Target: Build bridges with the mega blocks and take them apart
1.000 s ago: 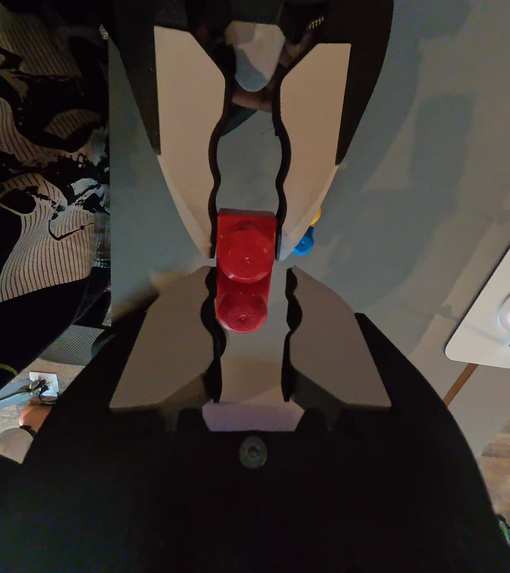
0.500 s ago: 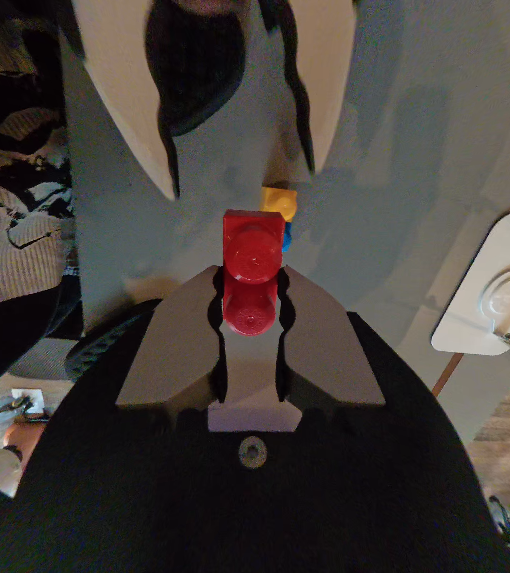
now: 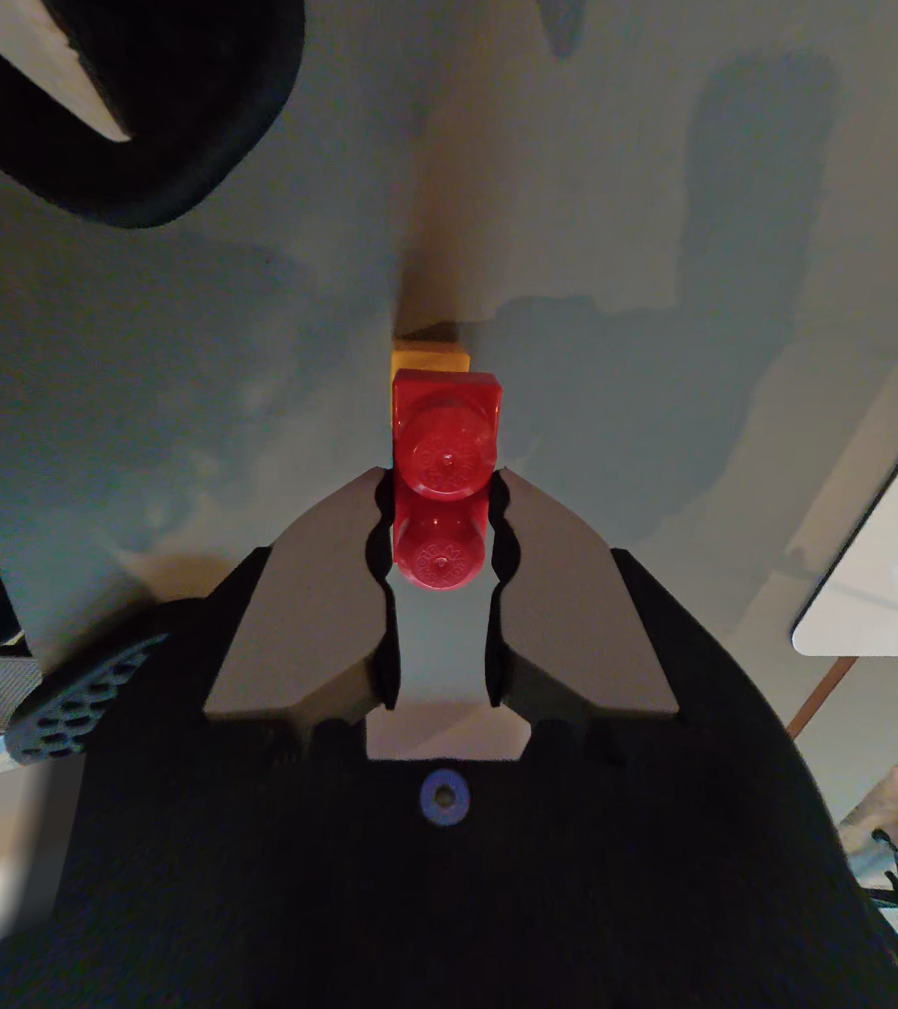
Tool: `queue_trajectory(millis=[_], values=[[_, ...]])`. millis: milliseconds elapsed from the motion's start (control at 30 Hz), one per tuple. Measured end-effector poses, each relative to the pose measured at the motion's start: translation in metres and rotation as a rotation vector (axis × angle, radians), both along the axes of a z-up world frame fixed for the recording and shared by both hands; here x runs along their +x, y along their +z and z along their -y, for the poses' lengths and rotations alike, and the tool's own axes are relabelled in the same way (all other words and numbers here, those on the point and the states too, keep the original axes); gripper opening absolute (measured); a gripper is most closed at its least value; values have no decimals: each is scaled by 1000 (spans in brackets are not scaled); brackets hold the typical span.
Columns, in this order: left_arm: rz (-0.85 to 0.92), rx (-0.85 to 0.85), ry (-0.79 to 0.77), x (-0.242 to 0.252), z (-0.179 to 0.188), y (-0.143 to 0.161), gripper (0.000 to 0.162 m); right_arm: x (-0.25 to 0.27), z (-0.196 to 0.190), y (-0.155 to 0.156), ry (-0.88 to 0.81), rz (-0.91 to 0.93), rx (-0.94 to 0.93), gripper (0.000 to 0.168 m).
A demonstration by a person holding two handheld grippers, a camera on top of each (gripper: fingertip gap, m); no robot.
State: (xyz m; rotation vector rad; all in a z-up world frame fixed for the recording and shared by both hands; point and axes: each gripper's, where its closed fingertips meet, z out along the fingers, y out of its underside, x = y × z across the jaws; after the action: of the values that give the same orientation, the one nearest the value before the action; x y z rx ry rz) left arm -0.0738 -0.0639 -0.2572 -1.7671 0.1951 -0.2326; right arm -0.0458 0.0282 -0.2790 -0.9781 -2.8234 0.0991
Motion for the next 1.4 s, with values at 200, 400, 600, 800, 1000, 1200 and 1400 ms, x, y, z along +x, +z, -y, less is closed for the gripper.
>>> queue_trajectory(millis=[200,400,600,800,1000,1200,1400], values=[[-4,-10,-27,4,0,-3,60,-1,0,-10,10,30,12,33],[3,-1,-29,4,2,-3,61,-2,1,-17,17,51,19,33],[7,-12,-43,6,2,-5,61,-3,1,-24,16,70,28,33],[5,-19,-54,8,2,-7,60,-2,1,-26,5,85,31,33],[5,-20,-61,9,2,-7,61,-2,1,-27,3,119,74,33],[4,-19,-67,10,2,-7,61,-1,0,-30,-3,170,121,32],[0,-12,-76,11,3,-6,61,-1,1,-33,-42,174,98,32]])
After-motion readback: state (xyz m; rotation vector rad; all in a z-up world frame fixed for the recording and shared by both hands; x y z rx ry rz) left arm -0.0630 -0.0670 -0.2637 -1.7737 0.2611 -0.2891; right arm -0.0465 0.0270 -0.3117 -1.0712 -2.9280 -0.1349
